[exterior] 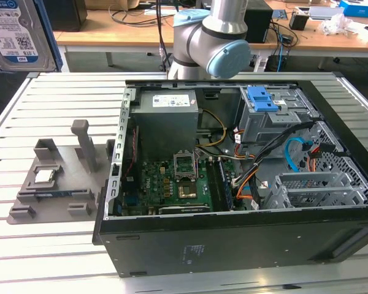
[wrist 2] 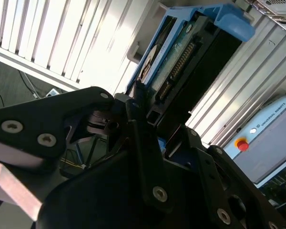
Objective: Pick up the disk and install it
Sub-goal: 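Pick up the disk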
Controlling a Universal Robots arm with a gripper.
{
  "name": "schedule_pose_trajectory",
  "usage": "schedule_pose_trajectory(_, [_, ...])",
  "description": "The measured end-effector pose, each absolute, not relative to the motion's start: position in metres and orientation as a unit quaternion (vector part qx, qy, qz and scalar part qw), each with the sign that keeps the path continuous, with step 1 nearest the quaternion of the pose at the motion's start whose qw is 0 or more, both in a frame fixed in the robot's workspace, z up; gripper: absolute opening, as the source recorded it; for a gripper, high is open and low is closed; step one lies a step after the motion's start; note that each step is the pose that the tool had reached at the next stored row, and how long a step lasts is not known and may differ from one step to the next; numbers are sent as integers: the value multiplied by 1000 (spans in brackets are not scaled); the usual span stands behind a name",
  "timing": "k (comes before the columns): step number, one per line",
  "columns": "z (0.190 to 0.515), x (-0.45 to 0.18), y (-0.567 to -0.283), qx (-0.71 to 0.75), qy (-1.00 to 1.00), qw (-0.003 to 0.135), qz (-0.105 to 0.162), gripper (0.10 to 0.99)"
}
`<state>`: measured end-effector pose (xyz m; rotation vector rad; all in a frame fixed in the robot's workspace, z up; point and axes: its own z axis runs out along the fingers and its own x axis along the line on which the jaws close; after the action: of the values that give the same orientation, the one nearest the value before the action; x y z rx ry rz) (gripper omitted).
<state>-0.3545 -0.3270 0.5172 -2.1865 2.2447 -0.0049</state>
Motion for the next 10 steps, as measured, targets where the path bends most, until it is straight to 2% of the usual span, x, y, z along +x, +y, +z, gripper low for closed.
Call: schedule_pose_trajectory(10, [550,-354,-325,-698,716,3,-3,365])
